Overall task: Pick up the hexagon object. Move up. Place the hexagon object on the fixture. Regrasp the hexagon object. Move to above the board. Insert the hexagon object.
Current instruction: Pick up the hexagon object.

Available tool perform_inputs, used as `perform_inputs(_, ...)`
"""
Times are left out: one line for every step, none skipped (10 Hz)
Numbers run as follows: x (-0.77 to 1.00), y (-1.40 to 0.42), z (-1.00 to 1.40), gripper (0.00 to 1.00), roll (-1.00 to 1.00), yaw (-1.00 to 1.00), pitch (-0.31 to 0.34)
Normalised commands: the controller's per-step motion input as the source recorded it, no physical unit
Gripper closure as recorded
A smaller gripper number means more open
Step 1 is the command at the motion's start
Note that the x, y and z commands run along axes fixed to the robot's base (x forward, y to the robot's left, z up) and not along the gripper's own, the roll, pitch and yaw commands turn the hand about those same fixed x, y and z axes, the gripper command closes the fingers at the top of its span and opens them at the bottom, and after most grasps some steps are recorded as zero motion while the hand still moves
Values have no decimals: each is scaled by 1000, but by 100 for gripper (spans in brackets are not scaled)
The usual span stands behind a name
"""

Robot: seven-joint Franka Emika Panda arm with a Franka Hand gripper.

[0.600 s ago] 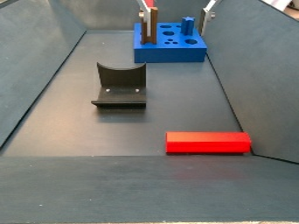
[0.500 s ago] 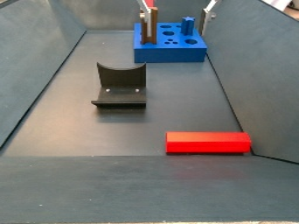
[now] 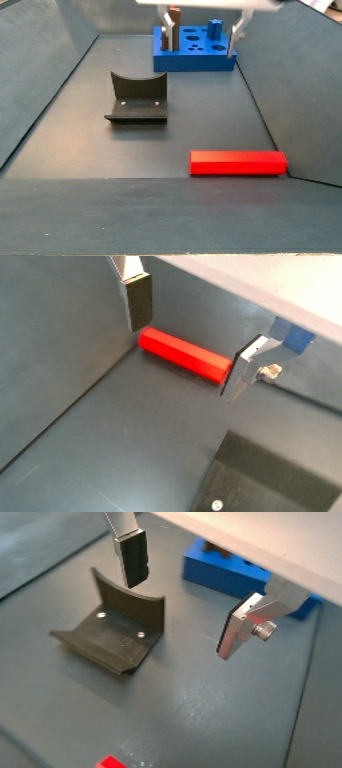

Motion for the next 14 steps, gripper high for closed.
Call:
perform_inputs(51, 0, -274, 0, -86, -957, -129)
perform_inputs(3, 46, -243, 0, -70, -854, -139)
perform_inputs(0, 171, -257, 0, -34, -746, -119)
perform_inputs(0, 274, -257, 0, -37, -629, -117)
perform_inputs(-43, 366, -260, 0, -59, -511, -116)
perform_inputs(-120, 443, -246, 0, -69, -409, -116)
perform_inputs(-134, 431, -251, 0, -84, -403, -116)
perform_inputs(-183, 423, -240, 0, -156, -351, -140)
perform_inputs(-111, 189, -209, 0, -114, -614, -139)
perform_inputs(0, 0, -203, 0, -80, -966, -127)
perform_inputs(0, 0, -206, 0, -83, -957, -126)
perform_inputs(-23, 0, -203, 0, -71, -923, -120)
perform_inputs(-63, 0, -209, 0, -86, -923, -119)
perform_inputs(-51, 0, -217, 0, -104, -920, -127)
